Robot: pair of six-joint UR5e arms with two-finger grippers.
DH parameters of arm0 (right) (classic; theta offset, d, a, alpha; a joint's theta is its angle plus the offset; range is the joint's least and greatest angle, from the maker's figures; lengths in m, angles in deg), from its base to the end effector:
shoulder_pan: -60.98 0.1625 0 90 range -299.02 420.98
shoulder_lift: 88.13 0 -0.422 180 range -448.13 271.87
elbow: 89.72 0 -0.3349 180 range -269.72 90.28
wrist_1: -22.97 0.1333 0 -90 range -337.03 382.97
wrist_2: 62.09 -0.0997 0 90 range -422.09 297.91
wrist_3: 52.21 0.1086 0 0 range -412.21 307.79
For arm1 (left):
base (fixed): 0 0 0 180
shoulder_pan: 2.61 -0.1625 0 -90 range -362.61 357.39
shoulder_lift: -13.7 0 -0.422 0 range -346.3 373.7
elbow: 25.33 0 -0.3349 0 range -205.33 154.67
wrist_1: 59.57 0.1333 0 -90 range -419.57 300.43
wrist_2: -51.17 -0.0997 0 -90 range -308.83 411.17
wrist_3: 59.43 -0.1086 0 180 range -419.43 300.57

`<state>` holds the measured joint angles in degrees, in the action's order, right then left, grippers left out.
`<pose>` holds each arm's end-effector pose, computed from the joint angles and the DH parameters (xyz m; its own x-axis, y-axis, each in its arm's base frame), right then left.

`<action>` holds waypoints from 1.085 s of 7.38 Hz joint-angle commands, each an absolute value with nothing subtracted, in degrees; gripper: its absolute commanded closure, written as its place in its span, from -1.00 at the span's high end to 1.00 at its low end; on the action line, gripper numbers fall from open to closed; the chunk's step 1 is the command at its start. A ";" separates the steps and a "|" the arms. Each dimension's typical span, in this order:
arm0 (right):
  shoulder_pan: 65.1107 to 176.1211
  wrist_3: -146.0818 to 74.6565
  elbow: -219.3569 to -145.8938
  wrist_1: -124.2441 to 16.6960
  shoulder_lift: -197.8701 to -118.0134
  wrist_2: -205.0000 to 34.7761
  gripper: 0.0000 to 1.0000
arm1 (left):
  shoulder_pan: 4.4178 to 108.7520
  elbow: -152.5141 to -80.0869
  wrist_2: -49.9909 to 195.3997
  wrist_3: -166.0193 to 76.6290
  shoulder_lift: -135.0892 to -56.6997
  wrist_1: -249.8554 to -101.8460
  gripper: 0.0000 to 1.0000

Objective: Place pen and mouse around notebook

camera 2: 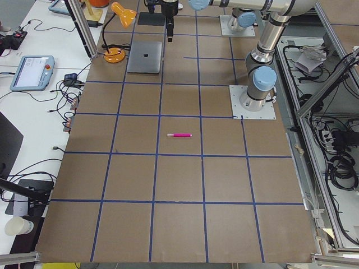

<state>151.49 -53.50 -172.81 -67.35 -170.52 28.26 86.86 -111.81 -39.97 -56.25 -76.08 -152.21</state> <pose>0.1370 -0.4885 0.4674 -0.9995 -0.0315 0.0060 -0.0314 0.9995 0.0068 -0.1271 -0.4355 0.4997 -0.9977 -0.0651 -0.0188 -0.0647 0.9977 -0.0203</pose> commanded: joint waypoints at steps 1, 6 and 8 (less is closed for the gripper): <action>151.42 -53.53 -173.04 -67.29 -170.40 28.26 1.00 | 86.77 -111.82 -39.88 -56.26 -76.12 -152.21 1.00; 147.85 -56.06 -175.57 -67.11 -170.40 28.87 1.00 | 84.68 -111.90 -39.53 -60.97 -76.30 -152.03 1.00; 136.28 -67.80 -180.04 -67.47 -169.70 28.44 1.00 | 73.05 -114.95 -39.88 -72.20 -77.17 -155.10 1.00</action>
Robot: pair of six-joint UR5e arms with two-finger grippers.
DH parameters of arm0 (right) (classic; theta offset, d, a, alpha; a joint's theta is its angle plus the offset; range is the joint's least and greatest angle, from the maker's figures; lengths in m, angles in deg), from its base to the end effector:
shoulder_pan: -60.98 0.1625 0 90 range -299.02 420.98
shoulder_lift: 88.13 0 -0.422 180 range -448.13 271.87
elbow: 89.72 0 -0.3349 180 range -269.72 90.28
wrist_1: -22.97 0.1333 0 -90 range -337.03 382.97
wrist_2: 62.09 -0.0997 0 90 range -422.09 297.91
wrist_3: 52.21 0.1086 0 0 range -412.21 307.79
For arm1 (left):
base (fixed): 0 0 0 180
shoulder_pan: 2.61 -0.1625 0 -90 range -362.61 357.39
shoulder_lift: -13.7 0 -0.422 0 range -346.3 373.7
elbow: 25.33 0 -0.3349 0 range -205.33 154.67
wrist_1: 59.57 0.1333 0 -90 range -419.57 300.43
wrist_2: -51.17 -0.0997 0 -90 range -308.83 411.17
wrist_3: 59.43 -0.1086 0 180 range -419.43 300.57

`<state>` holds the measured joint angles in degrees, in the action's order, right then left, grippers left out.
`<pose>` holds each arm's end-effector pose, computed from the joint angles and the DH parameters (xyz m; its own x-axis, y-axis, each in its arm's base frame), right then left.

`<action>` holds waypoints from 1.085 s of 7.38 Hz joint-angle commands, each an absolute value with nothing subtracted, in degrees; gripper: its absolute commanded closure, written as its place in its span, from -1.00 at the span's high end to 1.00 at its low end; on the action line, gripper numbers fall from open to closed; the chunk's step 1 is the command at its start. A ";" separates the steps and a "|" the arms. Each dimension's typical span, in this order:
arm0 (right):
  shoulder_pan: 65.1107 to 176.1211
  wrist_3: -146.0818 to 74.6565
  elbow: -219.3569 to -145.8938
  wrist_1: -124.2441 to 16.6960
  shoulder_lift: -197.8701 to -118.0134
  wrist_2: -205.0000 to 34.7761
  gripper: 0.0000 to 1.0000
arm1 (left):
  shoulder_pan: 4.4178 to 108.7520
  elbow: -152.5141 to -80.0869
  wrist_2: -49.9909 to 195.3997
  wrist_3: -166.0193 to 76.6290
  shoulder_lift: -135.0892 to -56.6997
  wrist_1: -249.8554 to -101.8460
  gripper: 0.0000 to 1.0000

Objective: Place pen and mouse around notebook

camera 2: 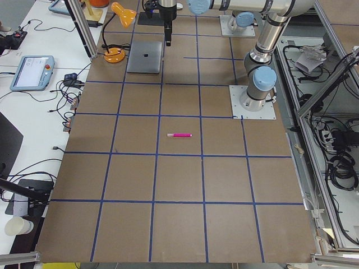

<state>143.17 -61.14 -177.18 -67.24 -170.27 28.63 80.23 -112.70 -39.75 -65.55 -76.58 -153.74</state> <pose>0.0654 -0.4943 0.4324 -0.9998 -0.0200 -0.0015 -0.0201 0.9957 0.0899 -0.0766 -0.4459 0.4865 -0.9998 -0.0177 -0.0126 -0.0181 0.9993 0.0333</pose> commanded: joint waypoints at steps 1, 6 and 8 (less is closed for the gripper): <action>131.87 -74.82 -183.81 -73.21 -168.57 29.22 1.00 | 67.58 -120.11 -39.80 -80.44 -78.14 -148.58 1.00; 113.64 -91.67 -195.26 -97.79 -158.83 33.63 1.00 | 50.05 -142.83 -39.62 -100.47 -93.67 -104.06 1.00; 113.63 -91.59 -198.16 -98.83 -158.27 33.63 1.00 | 49.42 -142.66 -39.88 -100.82 -95.89 -103.96 1.00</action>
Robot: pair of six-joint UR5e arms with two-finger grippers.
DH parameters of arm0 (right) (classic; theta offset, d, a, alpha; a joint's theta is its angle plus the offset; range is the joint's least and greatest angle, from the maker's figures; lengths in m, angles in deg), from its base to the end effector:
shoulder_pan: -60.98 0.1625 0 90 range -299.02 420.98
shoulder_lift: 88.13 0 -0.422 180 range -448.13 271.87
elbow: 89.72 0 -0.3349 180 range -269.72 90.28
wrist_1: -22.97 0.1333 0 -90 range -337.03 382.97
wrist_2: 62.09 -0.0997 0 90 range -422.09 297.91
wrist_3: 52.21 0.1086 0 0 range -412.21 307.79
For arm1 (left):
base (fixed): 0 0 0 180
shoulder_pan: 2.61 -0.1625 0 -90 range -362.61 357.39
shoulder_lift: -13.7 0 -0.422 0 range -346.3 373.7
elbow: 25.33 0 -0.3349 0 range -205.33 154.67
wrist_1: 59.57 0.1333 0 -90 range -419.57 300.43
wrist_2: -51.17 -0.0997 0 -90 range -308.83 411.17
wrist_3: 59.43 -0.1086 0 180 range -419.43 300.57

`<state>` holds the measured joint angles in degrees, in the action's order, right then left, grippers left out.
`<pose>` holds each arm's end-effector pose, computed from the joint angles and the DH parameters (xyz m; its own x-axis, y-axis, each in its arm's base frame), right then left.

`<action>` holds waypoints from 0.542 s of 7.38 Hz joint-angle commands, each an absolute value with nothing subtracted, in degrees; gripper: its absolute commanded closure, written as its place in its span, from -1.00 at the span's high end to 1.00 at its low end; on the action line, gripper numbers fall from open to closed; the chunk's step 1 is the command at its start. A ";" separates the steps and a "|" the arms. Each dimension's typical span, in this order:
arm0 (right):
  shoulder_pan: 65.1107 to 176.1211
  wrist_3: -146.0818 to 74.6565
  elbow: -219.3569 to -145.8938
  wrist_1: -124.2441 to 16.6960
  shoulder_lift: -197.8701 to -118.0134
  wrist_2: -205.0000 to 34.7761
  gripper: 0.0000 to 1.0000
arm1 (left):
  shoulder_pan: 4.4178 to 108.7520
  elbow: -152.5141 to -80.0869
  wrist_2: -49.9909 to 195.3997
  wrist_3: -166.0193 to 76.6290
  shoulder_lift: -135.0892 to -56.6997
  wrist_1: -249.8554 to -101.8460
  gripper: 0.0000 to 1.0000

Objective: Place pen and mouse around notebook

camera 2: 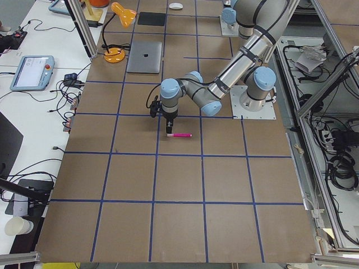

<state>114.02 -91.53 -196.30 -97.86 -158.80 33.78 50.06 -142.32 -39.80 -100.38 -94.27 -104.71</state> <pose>-0.2034 -0.4735 0.2479 -0.9986 -0.0472 0.0227 -0.0438 0.9901 0.1331 0.1785 -0.4508 0.2185 -0.9979 0.0632 -0.0116 0.0631 0.9979 0.0124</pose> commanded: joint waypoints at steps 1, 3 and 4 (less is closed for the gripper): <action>113.63 -91.50 -198.52 -98.93 -158.79 33.45 1.00 | 49.42 -142.58 -39.88 -100.74 -96.51 -103.78 1.00; 114.07 -91.67 -198.53 -99.11 -157.14 32.92 1.00 | 49.42 -142.40 -39.88 -100.56 -96.60 -103.69 0.42; 114.07 -91.59 -198.53 -99.11 -156.61 32.92 1.00 | 49.42 -142.31 -39.88 -100.30 -96.34 -103.69 -0.29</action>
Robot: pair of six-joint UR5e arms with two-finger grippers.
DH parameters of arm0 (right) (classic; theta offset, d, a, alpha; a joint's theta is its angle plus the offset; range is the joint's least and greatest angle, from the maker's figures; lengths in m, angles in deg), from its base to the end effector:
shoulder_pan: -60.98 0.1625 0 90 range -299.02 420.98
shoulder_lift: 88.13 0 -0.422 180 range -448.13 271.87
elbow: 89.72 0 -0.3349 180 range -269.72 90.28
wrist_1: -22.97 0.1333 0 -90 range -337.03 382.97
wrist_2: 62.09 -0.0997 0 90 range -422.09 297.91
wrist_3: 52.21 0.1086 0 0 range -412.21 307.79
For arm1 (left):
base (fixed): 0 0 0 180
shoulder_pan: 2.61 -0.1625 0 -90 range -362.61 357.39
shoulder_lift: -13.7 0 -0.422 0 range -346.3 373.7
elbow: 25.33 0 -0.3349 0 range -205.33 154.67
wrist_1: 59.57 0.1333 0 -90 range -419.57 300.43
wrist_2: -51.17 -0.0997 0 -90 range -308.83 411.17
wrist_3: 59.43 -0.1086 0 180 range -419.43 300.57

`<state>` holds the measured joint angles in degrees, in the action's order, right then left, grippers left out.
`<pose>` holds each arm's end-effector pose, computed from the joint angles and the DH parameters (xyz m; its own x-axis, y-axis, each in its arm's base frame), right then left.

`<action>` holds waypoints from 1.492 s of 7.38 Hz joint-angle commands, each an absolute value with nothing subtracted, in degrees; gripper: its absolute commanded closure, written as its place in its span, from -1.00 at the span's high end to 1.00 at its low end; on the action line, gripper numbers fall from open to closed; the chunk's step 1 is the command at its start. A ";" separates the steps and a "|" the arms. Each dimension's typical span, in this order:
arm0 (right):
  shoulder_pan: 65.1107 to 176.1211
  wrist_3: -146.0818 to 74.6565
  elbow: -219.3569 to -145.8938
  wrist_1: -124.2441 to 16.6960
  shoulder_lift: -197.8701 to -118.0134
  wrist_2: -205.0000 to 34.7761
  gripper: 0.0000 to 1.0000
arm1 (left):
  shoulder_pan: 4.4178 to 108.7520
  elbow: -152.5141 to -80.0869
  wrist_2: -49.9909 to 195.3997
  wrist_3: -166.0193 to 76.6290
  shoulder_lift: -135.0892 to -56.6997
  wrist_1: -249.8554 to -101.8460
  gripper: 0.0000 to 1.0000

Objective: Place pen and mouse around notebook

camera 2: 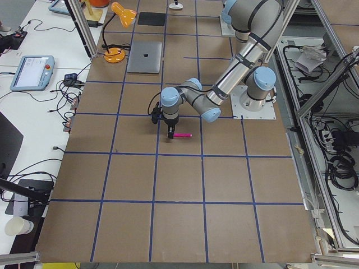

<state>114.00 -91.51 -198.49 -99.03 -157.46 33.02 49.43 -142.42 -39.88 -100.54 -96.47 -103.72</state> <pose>-0.1975 -0.4678 0.2244 -0.9989 -0.0452 -0.0137 -0.0468 0.9866 0.1561 0.1854 -0.4512 0.2017 -0.9985 0.0551 0.0024 0.0552 0.9980 0.0306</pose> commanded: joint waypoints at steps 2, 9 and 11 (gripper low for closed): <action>113.98 -92.20 -198.44 -99.11 -154.59 33.09 1.00 | 49.42 -142.40 -39.97 -100.29 -96.25 -103.78 -1.00; 119.39 -88.29 -192.41 -96.31 -159.31 28.55 -0.71 | 54.05 -141.61 -35.50 -86.61 -90.99 -108.94 -1.00; 128.62 -76.26 -184.06 -91.82 -155.40 26.43 -0.71 | 60.46 -141.43 -35.49 -67.02 -89.49 -110.54 -1.00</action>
